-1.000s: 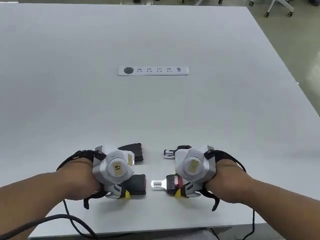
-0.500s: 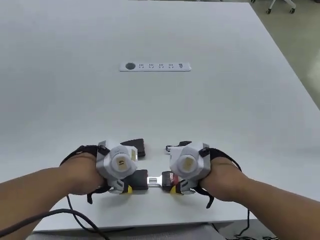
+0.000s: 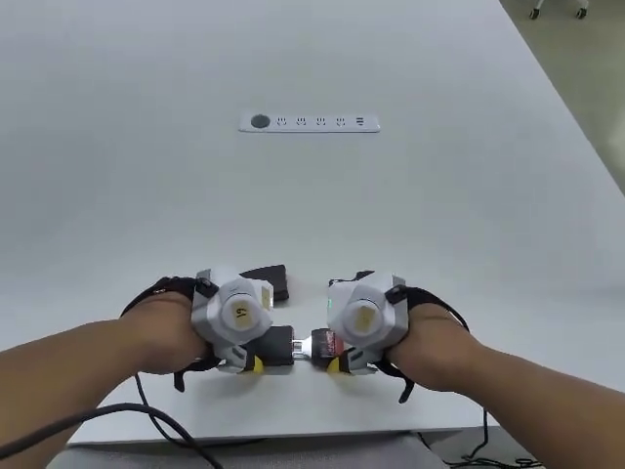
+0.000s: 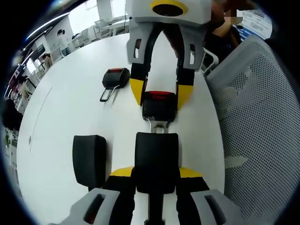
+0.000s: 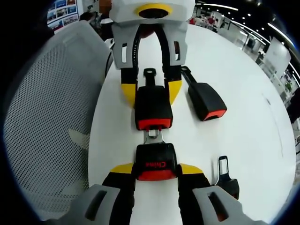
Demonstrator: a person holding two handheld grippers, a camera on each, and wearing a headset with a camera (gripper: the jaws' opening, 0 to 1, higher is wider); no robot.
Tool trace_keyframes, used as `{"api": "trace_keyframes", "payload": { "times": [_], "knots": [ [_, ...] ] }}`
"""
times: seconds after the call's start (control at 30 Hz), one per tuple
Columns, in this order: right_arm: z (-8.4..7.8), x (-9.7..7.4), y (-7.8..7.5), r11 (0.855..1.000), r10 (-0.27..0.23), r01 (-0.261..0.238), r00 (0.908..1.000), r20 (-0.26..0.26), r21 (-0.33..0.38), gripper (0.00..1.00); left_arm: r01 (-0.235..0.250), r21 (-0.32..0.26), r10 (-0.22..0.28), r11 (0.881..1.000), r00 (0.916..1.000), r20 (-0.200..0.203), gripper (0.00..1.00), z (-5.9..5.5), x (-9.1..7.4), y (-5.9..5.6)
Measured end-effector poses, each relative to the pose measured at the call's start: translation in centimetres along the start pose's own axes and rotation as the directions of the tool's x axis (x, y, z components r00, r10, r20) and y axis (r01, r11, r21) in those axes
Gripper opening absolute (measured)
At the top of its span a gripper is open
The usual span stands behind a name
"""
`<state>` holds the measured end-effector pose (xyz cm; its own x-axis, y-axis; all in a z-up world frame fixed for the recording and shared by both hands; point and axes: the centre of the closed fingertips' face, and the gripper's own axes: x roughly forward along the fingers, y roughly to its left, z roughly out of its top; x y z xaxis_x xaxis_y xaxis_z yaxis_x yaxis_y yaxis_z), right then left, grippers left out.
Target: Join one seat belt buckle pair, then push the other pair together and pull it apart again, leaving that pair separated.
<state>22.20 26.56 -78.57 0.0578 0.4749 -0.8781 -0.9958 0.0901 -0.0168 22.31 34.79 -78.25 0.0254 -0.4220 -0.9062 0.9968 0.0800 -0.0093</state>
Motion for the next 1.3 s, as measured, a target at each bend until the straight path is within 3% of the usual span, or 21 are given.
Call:
{"api": "trace_keyframes", "payload": {
  "times": [0.4, 1.07, 1.17, 1.2, 1.3],
  "knots": [
    [0.4, 0.2, 0.1, 1.000, 0.019, -0.019, 0.9996, -0.020, -0.004, 0.30, 0.012, 0.029, -0.012, 1.000, 0.9999, 0.007, 0.33, 0.2, -0.1, -0.3],
    [1.8, 0.8, -0.1, 0.999, 0.024, -0.025, 0.9987, -0.045, -0.021, 0.29, -0.003, 0.007, 0.003, 1.000, 0.9994, 0.035, 0.32, 0.2, 0.0, -0.2],
    [1.8, 0.8, 0.0, 0.998, 0.036, -0.040, 0.9963, -0.078, -0.050, 0.29, 0.004, 0.019, -0.005, 1.000, 0.9993, 0.036, 0.32, 0.0, 0.0, -0.2],
    [1.7, 0.7, -0.2, 0.999, 0.021, -0.023, 0.9957, -0.091, -0.027, 0.29, 0.006, 0.018, -0.007, 1.000, 0.9992, 0.040, 0.32, -0.1, 0.0, -0.1],
    [1.6, 1.4, -0.4, 0.999, 0.024, -0.026, 0.9958, -0.088, -0.025, 0.29, 0.002, 0.015, -0.003, 1.000, 0.9989, 0.046, 0.32, 0.1, 0.0, -0.2]
  ]
}}
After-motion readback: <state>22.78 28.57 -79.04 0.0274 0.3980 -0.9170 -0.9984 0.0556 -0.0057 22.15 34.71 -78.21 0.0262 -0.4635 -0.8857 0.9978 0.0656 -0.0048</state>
